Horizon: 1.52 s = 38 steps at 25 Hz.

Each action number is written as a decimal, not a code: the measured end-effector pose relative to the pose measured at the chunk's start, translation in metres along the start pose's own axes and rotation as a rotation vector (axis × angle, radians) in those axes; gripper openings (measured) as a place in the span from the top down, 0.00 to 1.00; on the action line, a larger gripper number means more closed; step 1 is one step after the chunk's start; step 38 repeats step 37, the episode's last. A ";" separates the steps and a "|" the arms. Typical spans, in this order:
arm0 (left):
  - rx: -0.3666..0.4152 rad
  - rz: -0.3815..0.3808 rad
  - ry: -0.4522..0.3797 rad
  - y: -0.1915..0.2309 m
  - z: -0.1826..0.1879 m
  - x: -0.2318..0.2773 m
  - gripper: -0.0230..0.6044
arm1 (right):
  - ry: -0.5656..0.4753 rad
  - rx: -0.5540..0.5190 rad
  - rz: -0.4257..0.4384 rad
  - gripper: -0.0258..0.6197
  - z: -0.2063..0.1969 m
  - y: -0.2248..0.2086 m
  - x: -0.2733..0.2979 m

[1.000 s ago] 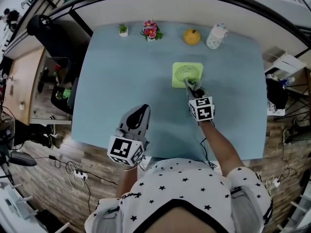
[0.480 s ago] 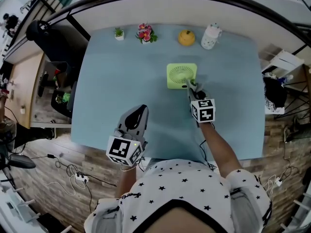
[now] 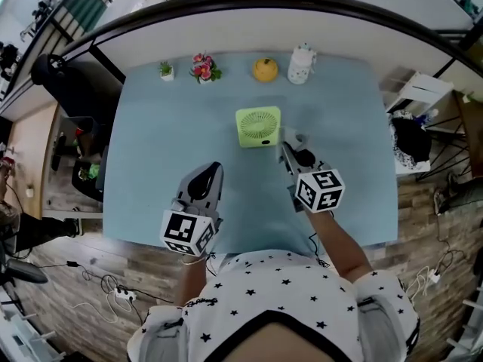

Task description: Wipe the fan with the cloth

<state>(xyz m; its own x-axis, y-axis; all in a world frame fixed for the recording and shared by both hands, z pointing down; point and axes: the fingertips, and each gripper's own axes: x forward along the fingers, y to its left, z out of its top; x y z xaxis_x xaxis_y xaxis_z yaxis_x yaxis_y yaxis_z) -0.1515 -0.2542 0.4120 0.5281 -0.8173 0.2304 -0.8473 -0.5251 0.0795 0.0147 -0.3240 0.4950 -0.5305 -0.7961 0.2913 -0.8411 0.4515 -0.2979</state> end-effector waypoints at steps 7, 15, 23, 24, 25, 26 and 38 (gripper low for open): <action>0.022 -0.024 -0.013 -0.016 0.009 0.009 0.91 | -0.101 0.008 0.027 0.88 0.032 0.010 -0.032; 0.029 -0.026 -0.007 -0.024 0.009 0.008 0.91 | -0.111 0.006 0.036 0.89 0.034 0.010 -0.041; 0.040 -0.022 -0.006 -0.028 0.012 0.004 0.91 | -0.130 0.020 0.045 0.89 0.041 0.011 -0.046; 0.040 -0.025 -0.006 -0.029 0.012 0.004 0.91 | -0.133 0.021 0.042 0.89 0.043 0.009 -0.046; 0.041 -0.028 -0.007 -0.030 0.013 0.003 0.91 | -0.137 0.023 0.036 0.89 0.045 0.006 -0.047; 0.041 -0.030 -0.008 -0.031 0.013 0.002 0.91 | -0.142 0.024 0.029 0.89 0.046 0.004 -0.048; 0.044 -0.028 -0.004 -0.034 0.010 0.002 0.91 | -0.161 0.025 0.027 0.89 0.052 0.002 -0.056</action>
